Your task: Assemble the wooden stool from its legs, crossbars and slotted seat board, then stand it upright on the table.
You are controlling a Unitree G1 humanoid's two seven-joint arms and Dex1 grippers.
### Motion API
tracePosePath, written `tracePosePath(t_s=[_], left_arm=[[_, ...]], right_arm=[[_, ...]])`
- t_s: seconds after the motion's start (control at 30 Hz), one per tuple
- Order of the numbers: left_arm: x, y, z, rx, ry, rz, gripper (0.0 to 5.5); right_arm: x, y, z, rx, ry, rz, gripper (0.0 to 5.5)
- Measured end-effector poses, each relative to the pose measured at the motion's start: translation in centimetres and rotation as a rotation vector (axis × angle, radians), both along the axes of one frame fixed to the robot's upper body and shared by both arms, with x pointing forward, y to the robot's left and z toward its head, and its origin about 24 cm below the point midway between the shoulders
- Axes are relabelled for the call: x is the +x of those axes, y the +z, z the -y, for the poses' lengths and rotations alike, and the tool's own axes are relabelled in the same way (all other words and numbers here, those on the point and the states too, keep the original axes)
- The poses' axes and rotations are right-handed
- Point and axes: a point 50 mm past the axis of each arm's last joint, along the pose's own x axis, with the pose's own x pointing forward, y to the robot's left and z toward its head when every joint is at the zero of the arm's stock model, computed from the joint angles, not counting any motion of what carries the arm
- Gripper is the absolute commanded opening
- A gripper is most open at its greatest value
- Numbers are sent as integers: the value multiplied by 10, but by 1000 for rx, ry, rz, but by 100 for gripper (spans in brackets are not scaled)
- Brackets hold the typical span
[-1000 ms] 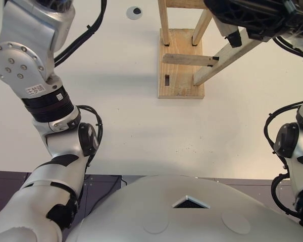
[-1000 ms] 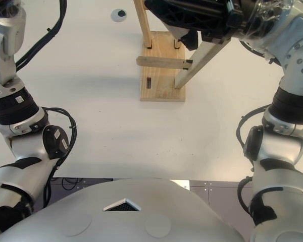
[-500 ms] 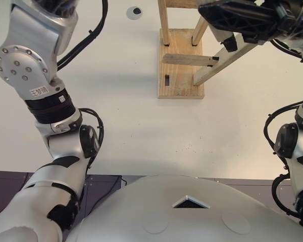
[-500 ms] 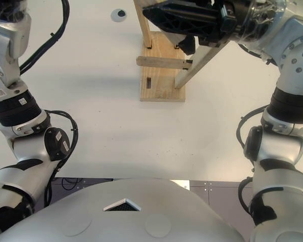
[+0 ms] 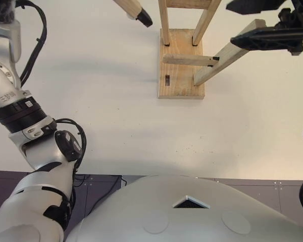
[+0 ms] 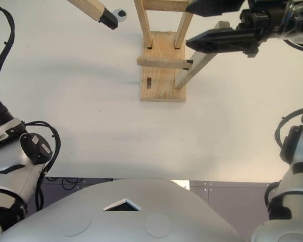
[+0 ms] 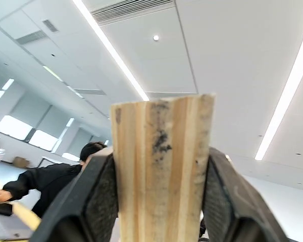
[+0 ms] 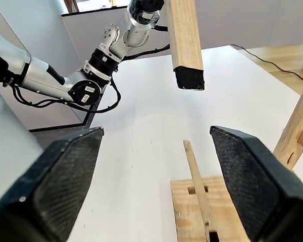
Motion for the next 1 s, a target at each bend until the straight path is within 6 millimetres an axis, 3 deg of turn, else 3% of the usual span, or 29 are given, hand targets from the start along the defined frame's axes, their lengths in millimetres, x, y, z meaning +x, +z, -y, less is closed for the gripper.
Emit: tracePosePath(t_s=[0.2, 0.33, 0.5, 0.7, 0.77, 1.0], left_arm=[[10, -45, 18, 103, 17, -97, 205], [24, -86, 34, 126, 11, -192, 205], [31, -115, 47, 98, -30, -259, 205], [25, -133, 62, 89, -104, -277, 205], [23, -135, 64, 155, -137, -264, 203], [7, -115, 38, 562, -259, -129, 202]], right_arm=[[12, -23, 17, -24, -67, -67, 389], [12, -31, 16, -47, -46, -82, 323], [12, -32, 16, -50, -40, -80, 251], [15, -31, 10, -43, -19, -67, 245], [14, -31, 9, -45, -16, -67, 245], [13, -32, 10, -53, -19, -65, 244]])
